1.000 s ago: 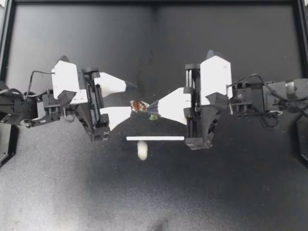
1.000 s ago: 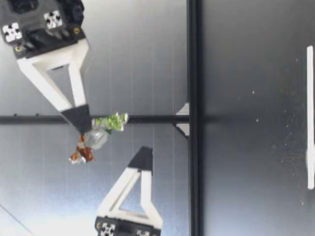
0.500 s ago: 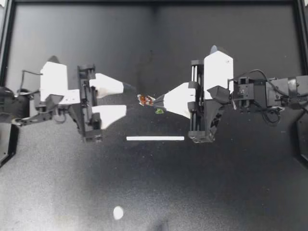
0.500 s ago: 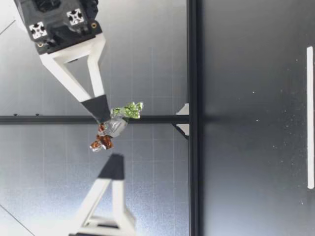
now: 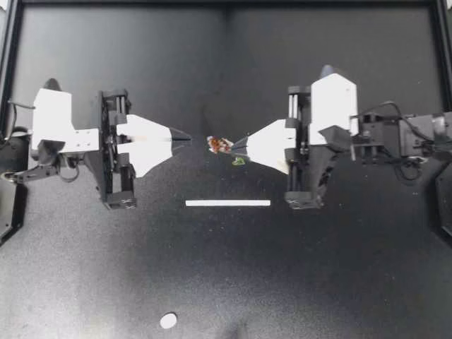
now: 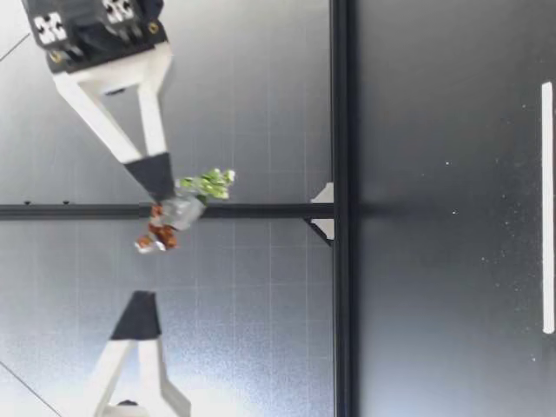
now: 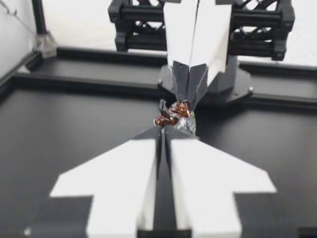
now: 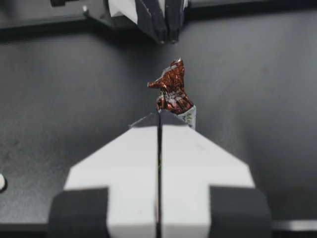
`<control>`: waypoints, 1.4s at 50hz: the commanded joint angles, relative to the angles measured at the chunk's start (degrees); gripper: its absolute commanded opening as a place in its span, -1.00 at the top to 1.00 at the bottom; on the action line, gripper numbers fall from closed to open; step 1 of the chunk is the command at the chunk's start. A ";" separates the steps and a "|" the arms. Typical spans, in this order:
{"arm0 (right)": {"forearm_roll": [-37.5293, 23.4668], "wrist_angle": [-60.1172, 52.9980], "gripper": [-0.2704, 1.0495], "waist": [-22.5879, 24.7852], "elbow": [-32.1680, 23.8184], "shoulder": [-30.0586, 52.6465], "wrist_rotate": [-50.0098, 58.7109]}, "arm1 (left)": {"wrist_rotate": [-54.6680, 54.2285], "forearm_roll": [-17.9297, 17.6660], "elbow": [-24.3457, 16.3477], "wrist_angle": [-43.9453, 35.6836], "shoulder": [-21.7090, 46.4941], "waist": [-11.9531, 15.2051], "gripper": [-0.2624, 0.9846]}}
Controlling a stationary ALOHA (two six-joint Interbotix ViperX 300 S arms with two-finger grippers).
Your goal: Pick up the candy and unwrap it.
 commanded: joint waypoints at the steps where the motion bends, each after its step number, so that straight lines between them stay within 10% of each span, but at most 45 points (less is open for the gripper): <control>1: 0.18 -1.76 0.87 -0.44 0.18 -1.67 0.00 | 0.09 0.26 -0.53 -0.79 -0.97 -0.18 0.60; 15: 0.18 -2.29 0.69 -0.44 1.49 -2.29 -0.26 | 0.09 0.26 -0.53 -0.79 -1.05 -0.18 0.60; 31: 0.09 -2.46 -0.03 -0.97 2.55 -2.72 -0.26 | -0.09 0.26 -0.53 -0.79 -1.05 -0.18 0.60; 70: 0.18 -15.64 -0.01 -0.97 6.77 -4.48 -0.18 | 0.09 0.26 -0.26 -0.79 -2.46 -0.18 0.60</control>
